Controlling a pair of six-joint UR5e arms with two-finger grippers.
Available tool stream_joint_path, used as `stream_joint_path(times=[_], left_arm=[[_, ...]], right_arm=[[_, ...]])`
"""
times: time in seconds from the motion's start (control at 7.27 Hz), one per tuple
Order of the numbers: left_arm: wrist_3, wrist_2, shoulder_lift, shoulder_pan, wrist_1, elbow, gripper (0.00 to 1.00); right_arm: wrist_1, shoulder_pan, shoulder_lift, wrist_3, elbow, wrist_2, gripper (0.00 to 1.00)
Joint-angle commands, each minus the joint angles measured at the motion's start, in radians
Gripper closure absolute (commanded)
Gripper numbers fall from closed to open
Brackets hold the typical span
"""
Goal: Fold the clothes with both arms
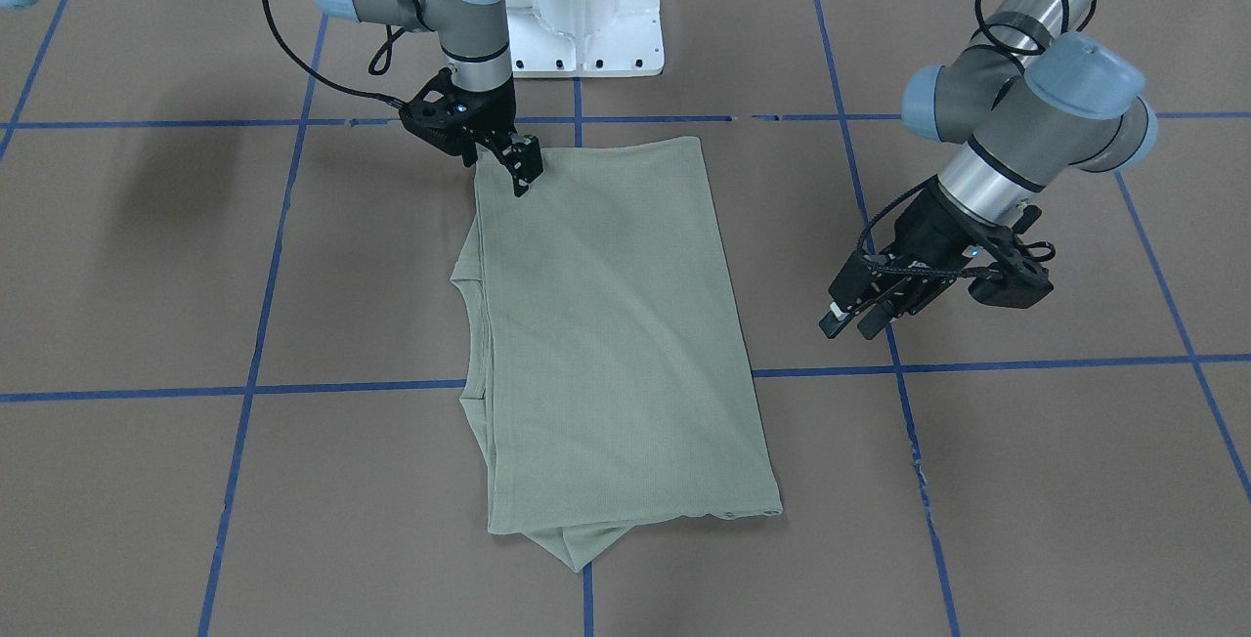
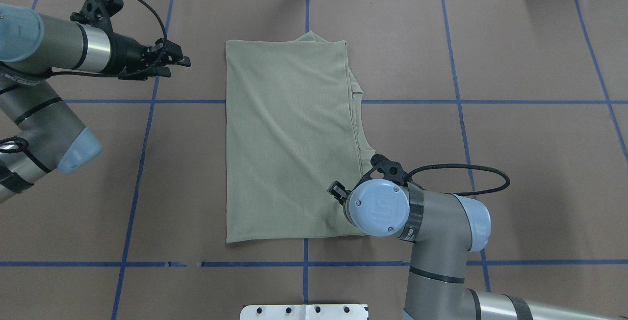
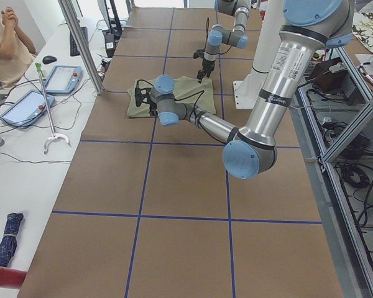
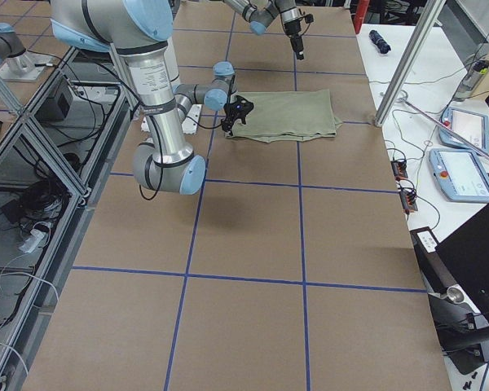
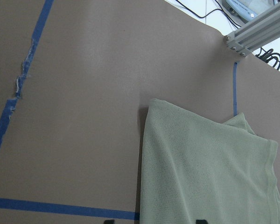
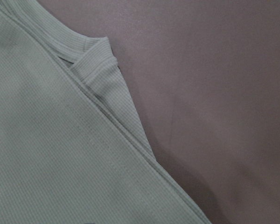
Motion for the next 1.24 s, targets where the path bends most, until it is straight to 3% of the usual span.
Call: stream_joint_path(times=[0.0,0.28,0.41,0.55,1.1], left_arm=[[0.000,0.000,0.000,0.000,-0.001,0.002,0.34],[0.002,0.000,0.000,0.000,-0.001,0.001,0.34],[0.002,0.000,0.000,0.000,-0.001,0.001,0.34],[0.000,0.000,0.000,0.000,-0.001,0.001,0.34],[0.000,-0.005,0.000,0.000,-0.001,-0.004,0.34]], right_arm=[[0.043,-0.001,0.002,0.006,-0.018,0.005,0.08],[0.043,-0.010,-0.001,0.006,-0.020,0.005,0.38],[0.043,-0.011,-0.001,0.006,-0.018,0.005,0.77],[0.043,-0.011,-0.002,0.003,-0.018,0.008,1.00],[0.044,0.000,0.002,-0.019,0.001,0.014,1.00]])
